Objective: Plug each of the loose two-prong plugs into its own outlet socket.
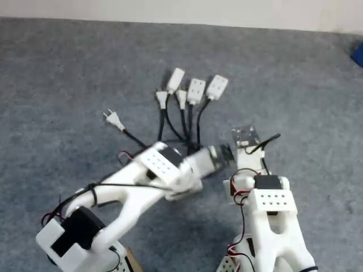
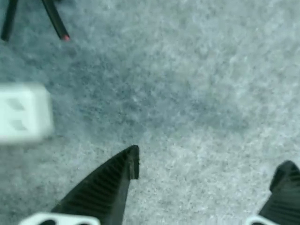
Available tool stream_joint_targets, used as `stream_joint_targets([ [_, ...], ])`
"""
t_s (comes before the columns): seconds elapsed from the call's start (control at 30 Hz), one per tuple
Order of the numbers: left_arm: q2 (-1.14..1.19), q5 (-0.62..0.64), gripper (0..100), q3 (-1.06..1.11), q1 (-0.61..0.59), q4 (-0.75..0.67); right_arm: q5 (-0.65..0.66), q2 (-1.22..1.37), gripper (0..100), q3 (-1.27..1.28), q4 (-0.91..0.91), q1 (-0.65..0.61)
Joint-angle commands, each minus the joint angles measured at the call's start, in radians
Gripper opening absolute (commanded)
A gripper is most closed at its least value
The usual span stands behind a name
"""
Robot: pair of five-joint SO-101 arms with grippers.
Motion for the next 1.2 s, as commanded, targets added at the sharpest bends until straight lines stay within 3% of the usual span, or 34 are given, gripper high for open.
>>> stream_joint_targets([
  [0.0,-0.036,-0.074,0,-0.102,-0.189,0.081,0.015,-0.005,41.4,-0.001,-0.01,-0.007],
  [0.2,-0.028,-0.178,0,-0.39,-0.619,0.212,0.02,-0.005,41.4,-0.001,-0.01,-0.005],
  [0.3,-0.025,-0.252,0,-0.516,-0.835,0.196,0.02,-0.005,41.4,0.001,-0.01,-0.005],
  [0.43,-0.025,-0.333,0,-0.572,-1.078,0.087,0.02,-0.005,41.4,0.001,-0.01,-0.005],
  [0.6,0.021,-0.374,0,-0.558,-1.297,-0.138,0.02,-0.005,41.4,0.001,-0.01,-0.005],
  [0.77,0.228,-0.373,0,-0.596,-1.426,-0.345,0.02,-0.005,41.4,0.001,-0.01,-0.005],
  [0.93,0.464,-0.37,1,-0.779,-1.461,-0.358,0.02,-0.005,41.4,0.001,-0.01,-0.005],
  [1.17,0.839,-0.365,0,-1.213,-1.486,-0.351,0.02,-0.005,41.4,0.002,-0.01,-0.005],
])
